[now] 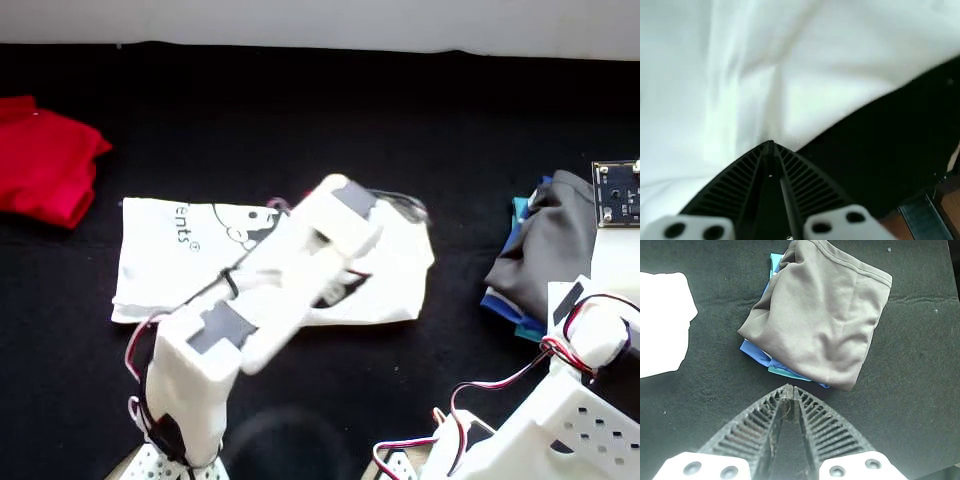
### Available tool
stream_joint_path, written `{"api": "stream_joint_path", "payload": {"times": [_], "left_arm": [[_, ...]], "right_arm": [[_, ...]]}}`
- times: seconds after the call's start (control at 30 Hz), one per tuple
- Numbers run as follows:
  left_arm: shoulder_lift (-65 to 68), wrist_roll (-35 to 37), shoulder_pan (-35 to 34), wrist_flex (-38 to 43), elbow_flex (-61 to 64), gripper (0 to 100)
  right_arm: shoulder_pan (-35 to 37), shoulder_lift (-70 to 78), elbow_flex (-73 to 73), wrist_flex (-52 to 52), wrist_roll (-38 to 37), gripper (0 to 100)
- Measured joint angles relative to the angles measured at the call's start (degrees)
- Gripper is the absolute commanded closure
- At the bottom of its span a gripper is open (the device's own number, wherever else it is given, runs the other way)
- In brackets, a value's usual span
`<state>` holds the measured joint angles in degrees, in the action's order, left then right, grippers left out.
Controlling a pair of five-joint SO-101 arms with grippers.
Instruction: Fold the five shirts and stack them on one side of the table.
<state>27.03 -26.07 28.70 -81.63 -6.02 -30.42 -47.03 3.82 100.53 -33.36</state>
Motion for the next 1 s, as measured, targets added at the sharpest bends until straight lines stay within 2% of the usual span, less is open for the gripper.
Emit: {"api": "stream_joint_path", "payload": {"times": [0.07,0.2,0.3,0.43,0.53,0.63,0.73,0.87,1.0], "left_arm": [[1.58,0.00,-2.81,2.20,0.62,99],[1.76,0.00,-3.25,2.64,0.62,99],[-0.53,0.53,-3.25,0.00,0.18,99],[-7.82,4.66,-2.81,-5.01,-1.41,88],[-13.27,7.21,-4.92,-9.23,-1.58,86],[-16.44,8.18,-11.60,-10.99,-1.23,88],[-16.97,7.38,-21.89,-10.11,0.97,90],[-16.97,3.08,-35.34,-4.66,6.33,94],[-16.97,-0.97,-42.73,2.11,14.68,95]], "right_arm": [[0.00,0.00,0.00,0.00,0.00,97.9],[0.00,0.00,0.00,0.00,0.00,97.9],[0.00,0.00,0.00,0.00,0.00,97.9],[0.00,0.00,0.00,0.00,0.00,97.9],[0.00,0.00,0.00,0.00,0.00,97.9],[0.00,0.00,0.00,0.00,0.00,97.9],[0.00,0.00,0.00,0.00,0.00,97.9],[0.00,0.00,0.00,0.00,0.00,97.9],[0.00,0.00,0.00,0.00,0.00,97.9]]}}
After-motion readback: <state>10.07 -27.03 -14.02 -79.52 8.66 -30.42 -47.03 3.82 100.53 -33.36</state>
